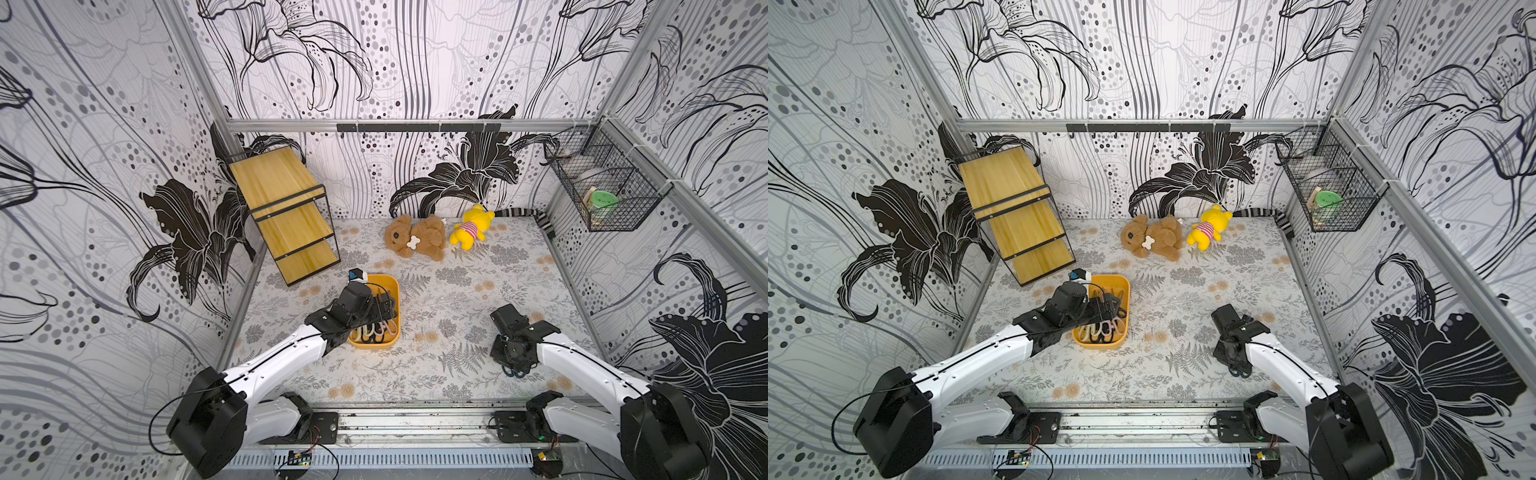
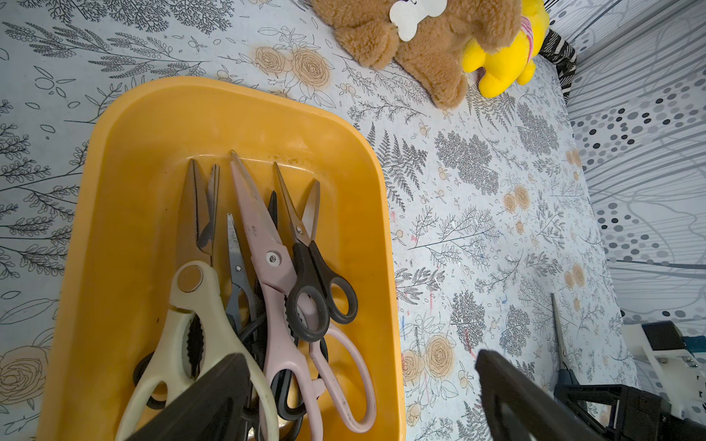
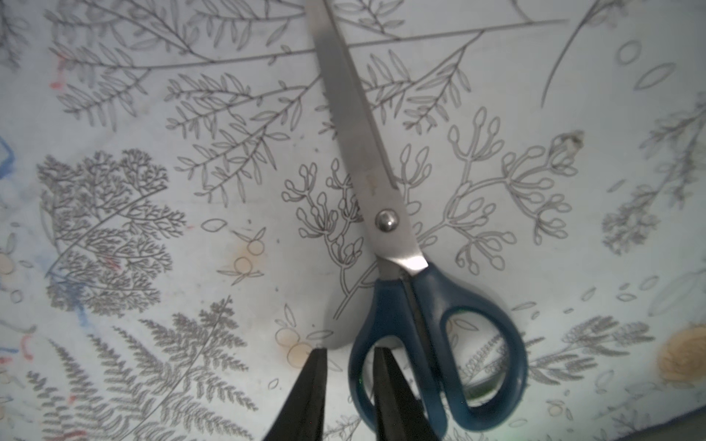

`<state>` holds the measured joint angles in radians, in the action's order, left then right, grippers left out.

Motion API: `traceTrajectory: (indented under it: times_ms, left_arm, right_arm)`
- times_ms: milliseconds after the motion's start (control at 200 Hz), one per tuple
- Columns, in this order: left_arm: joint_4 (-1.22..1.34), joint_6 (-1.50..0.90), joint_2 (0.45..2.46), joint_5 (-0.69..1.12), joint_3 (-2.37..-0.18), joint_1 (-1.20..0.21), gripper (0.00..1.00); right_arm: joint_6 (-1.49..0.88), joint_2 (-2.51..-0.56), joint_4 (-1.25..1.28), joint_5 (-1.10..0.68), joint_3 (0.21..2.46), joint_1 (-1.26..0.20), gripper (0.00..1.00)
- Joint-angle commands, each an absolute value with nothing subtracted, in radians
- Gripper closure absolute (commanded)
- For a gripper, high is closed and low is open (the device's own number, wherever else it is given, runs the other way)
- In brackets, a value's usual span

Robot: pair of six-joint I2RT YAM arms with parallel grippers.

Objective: Put the scissors into the storage box
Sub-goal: Pick up the scissors from the center of the board.

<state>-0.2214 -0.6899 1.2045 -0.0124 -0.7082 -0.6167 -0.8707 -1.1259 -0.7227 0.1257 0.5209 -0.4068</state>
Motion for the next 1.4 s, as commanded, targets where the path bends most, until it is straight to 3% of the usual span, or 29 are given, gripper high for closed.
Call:
traceTrajectory:
  times_ms: [0,300,556,1111,1391]
  left_arm:
    - [-0.222,-0.671,1.183,-0.040,-0.721,-0.621,0.03]
    - [-0.227,-0.673,1.192,-0.050,-0.736,-0.620,0.03]
    - [-0.232,-0.680,1.186,-0.077,-0.736,-0.621,0.03]
    - [-0.193,-0.737,1.134,-0.153,-0.681,-0.597,0.03]
    - [-0.144,-0.812,1.050,-0.064,-0.580,-0.444,0.03]
  right_arm:
    - [-0.879,-1.156,-0.701,0.126,0.511,-0.402,0.74]
    - [-0.872,-1.192,-0.666,0.142,0.496,-0.402,0.81]
    - [-0.850,-1.193,-0.652,0.149,0.499,-0.402,1.00]
    - [-0.759,-1.215,-0.629,0.123,0.783,-0.412,1.00]
    - [-0.700,-1.404,-0.595,0.122,1.064,-0.554,1.00]
